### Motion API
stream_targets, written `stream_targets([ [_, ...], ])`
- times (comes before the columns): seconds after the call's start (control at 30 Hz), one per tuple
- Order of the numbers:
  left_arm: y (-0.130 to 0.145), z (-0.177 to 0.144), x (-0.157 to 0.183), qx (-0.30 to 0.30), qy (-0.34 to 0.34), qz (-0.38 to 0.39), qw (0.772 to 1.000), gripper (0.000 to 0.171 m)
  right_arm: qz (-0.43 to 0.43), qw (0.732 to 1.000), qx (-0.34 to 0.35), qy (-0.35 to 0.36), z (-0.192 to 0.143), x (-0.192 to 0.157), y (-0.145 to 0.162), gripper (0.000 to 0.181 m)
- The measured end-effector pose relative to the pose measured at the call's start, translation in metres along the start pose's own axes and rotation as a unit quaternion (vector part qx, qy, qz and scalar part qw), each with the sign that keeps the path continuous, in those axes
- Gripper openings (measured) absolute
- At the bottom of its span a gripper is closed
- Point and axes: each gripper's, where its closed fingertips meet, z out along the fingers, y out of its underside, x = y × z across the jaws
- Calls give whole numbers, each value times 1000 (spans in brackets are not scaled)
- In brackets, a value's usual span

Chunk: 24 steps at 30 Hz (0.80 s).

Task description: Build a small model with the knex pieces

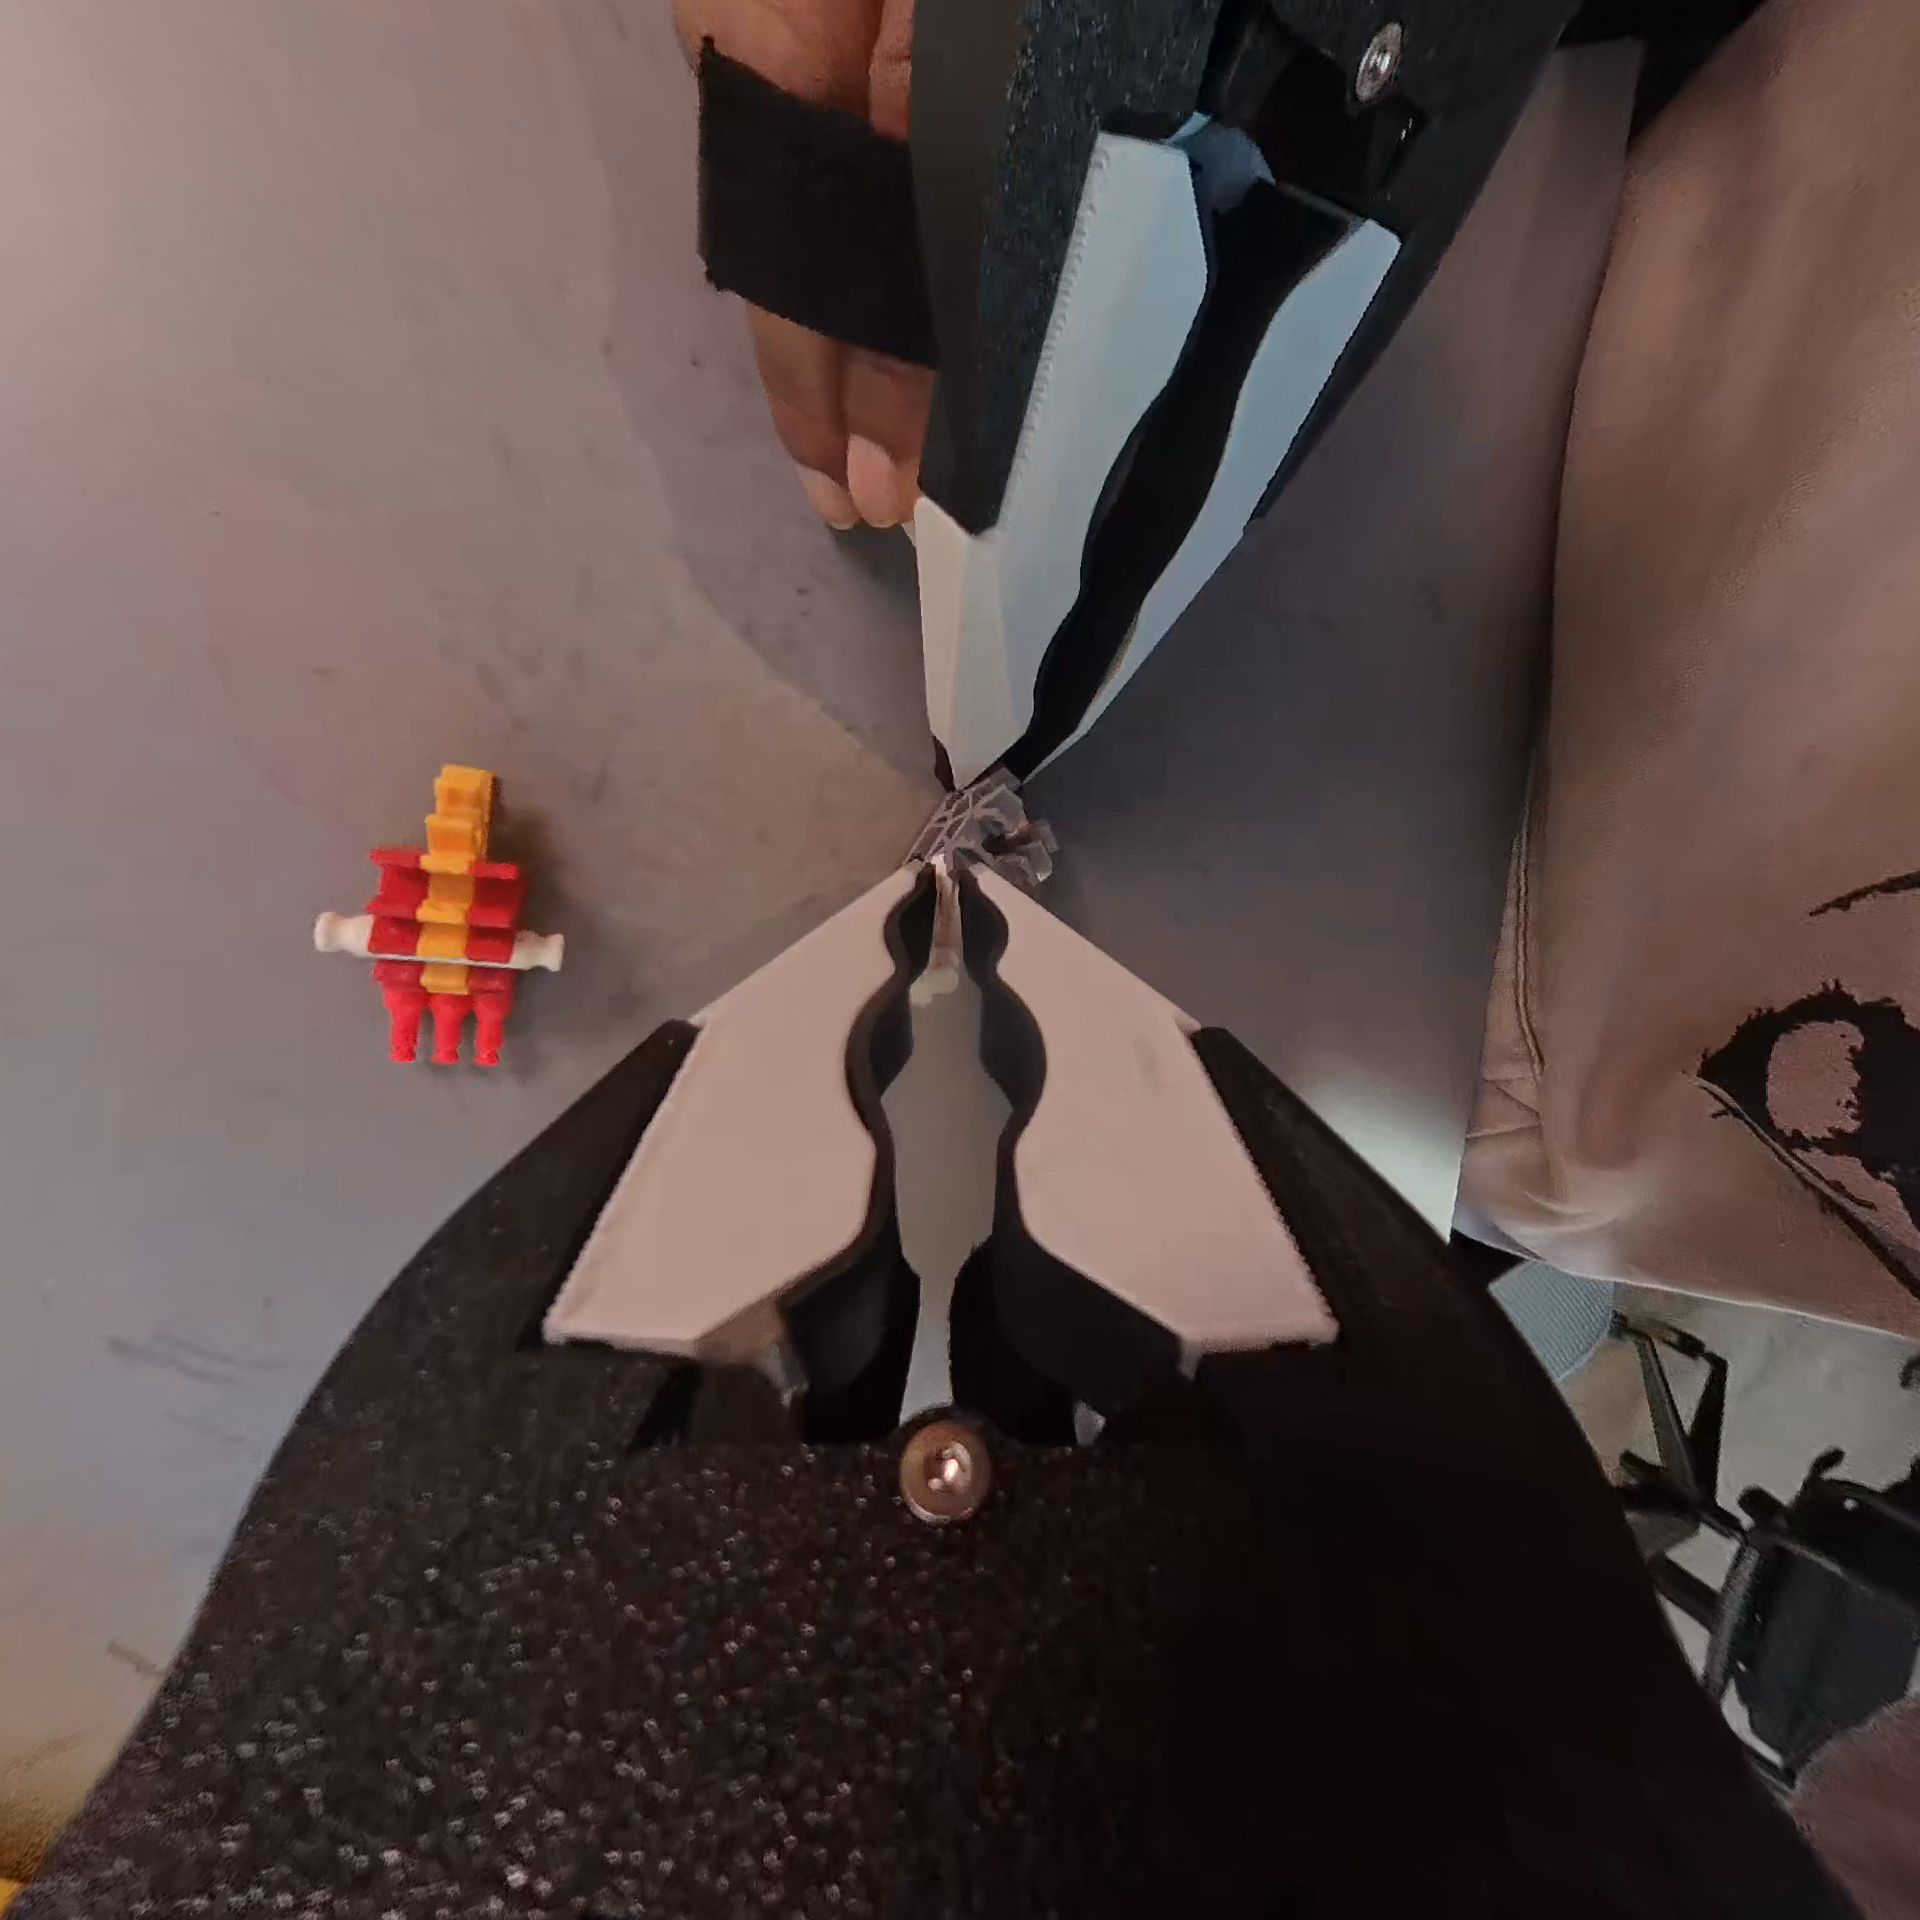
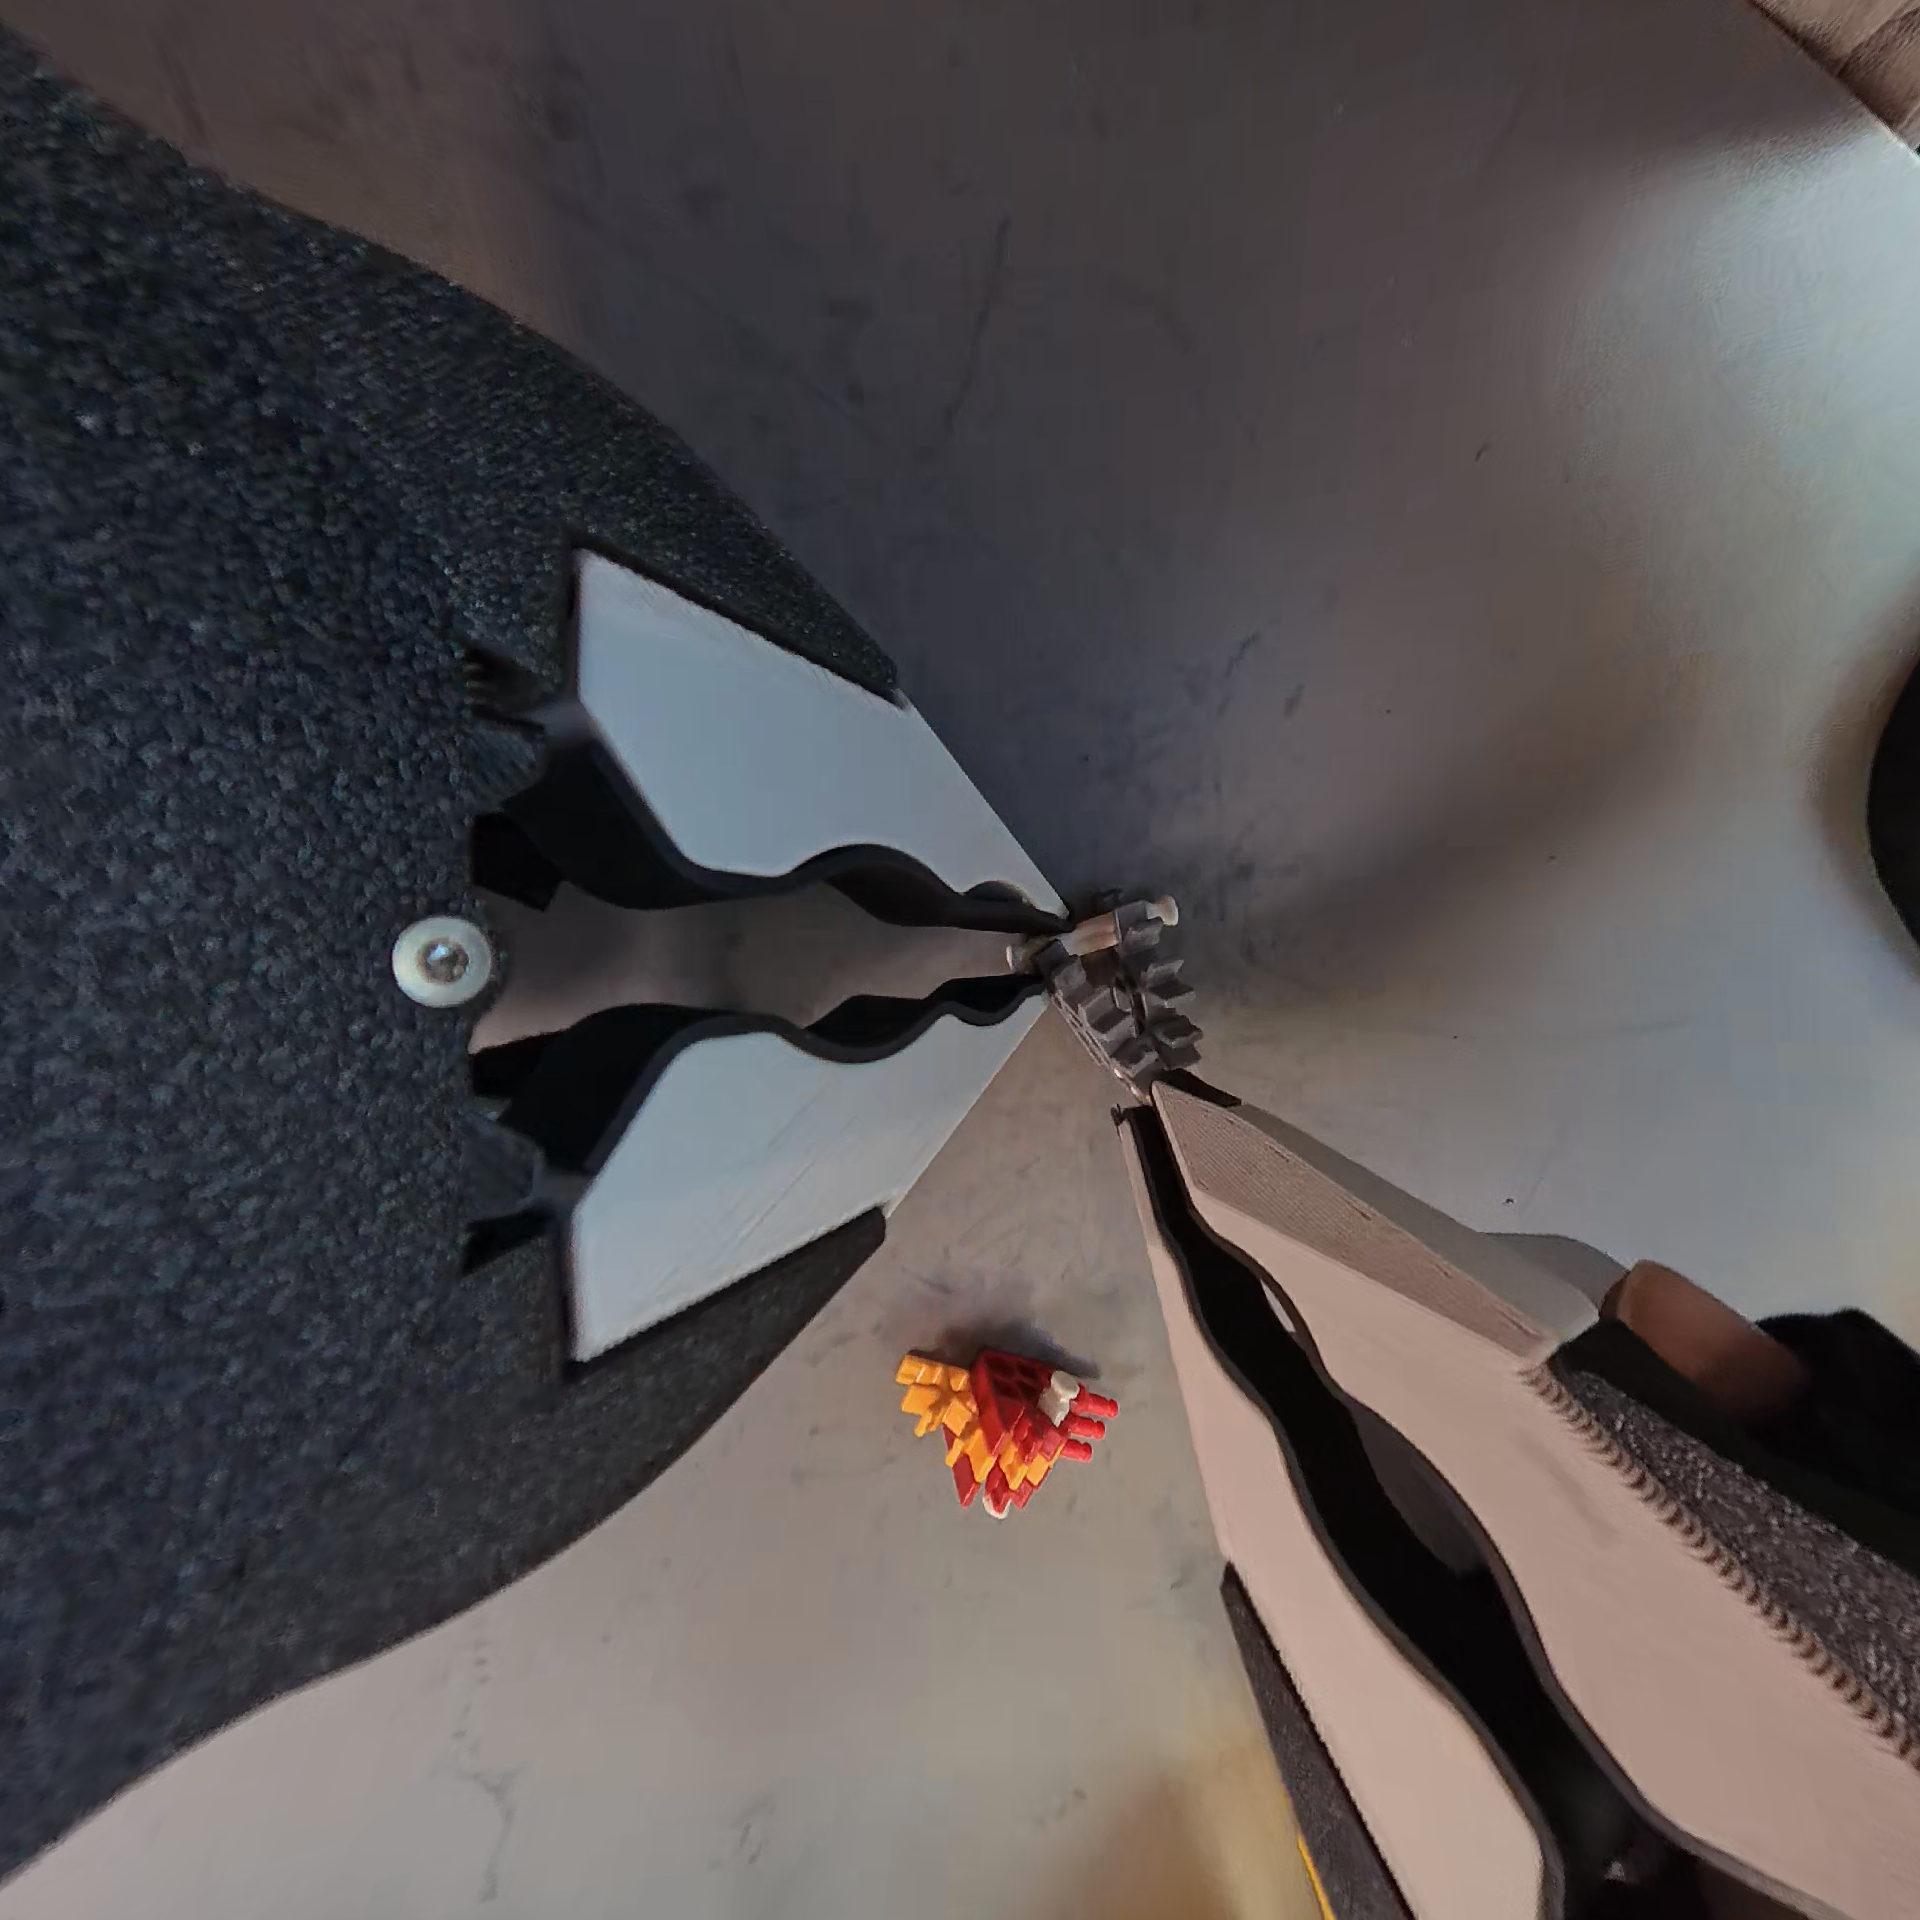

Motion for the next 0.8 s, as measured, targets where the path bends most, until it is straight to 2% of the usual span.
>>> stream_targets([
  [0.27, 3, 0, 5, -52, 36, 29, 998, 11, -3, 1000, 3, -7, -1, -1, 0, 5],
  [0.43, 5, -1, 2, -84, 19, 60, 995, 6, -5, 1000, 5, -10, -1, -1, 0, 5],
  [0.67, 12, -6, -2, -143, 2, 81, 986, 9, -17, 1000, 7, -13, -1, -2, 0, 5],
  [0.8, 12, -5, -2, -133, 1, 75, 988, 8, -24, 1000, 8, -15, -1, -2, 1, 4],
])
